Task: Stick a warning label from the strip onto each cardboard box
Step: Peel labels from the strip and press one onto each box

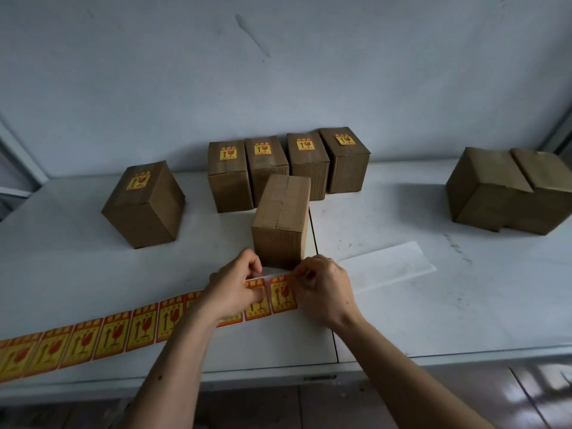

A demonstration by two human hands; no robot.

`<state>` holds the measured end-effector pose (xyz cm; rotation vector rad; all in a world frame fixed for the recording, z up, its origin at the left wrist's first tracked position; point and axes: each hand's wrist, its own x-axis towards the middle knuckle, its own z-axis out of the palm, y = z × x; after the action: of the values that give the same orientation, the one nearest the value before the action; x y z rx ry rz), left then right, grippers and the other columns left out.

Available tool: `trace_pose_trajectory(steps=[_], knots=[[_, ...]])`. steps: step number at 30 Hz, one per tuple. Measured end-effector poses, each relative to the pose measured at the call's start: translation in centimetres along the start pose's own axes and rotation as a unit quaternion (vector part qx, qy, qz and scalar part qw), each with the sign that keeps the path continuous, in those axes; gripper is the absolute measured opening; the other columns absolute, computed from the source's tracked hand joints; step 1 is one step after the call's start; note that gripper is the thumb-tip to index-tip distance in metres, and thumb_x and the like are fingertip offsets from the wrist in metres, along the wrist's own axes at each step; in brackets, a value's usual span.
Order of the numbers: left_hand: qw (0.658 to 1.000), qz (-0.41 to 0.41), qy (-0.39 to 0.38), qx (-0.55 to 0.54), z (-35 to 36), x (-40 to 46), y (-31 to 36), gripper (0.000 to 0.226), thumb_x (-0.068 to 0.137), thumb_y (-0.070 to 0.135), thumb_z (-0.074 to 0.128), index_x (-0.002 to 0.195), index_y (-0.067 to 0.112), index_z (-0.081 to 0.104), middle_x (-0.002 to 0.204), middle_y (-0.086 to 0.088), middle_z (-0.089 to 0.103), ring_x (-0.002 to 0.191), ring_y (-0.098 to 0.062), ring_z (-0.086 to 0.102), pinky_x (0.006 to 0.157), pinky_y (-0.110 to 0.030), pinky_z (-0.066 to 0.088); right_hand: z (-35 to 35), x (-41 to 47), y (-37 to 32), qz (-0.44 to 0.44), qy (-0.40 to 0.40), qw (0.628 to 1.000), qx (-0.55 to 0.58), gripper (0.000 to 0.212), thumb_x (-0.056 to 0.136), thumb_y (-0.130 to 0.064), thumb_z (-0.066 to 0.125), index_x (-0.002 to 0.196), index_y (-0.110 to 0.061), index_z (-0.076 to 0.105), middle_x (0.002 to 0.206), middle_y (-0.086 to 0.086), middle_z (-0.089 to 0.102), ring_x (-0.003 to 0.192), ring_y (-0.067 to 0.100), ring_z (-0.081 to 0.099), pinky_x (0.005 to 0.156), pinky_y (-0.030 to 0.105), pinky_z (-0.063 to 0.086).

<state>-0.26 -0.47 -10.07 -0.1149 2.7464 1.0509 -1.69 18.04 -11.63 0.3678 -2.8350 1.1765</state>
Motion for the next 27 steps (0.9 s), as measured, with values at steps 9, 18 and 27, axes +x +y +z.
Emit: trace_pose_trajectory(steps=[9,18,27], knots=[[0.994,0.022,0.100,-0.047,-0.8,-0.2,1.6,0.040,0.074,0.022,0.081,0.091,0.021,0.045,0.096,0.003,0.059,0.091,-0.014,0.057,0.066,-0.026,0.044,-7.9,2.3,-1.4,0.013,-0.012,0.971,0.240,0.012,0.079,-0.013,0.073,0.068,-0.017,0.070,0.069,-0.004,0.071,0.066,0.001,0.062,0.061,0.014,0.045],[0.962,-0.008,0.233,-0.139,-3.1,3.6,5.6,0.075,0.058,0.060,0.080,0.108,0.018,0.045,0.114,-0.003,0.045,0.103,-0.018,0.049,0.073,-0.028,0.046,-9.1,12.4,-4.4,0.057,-0.007,0.970,0.235,0.013,0.077,-0.020,0.078,0.080,-0.009,0.071,0.085,0.005,0.074,0.085,0.018,0.070,0.077,0.035,0.059],[0.974,0.001,0.163,-0.157,-2.3,5.8,5.8,0.086,0.063,0.060,0.078,0.134,0.025,0.044,0.134,-0.003,0.041,0.119,-0.021,0.047,0.093,-0.040,0.050,-8.2,14.7,-4.0,0.041,-0.071,0.985,0.155,0.013,0.077,-0.019,0.078,0.071,-0.018,0.067,0.090,0.005,0.071,0.092,0.021,0.067,0.083,0.040,0.058]])
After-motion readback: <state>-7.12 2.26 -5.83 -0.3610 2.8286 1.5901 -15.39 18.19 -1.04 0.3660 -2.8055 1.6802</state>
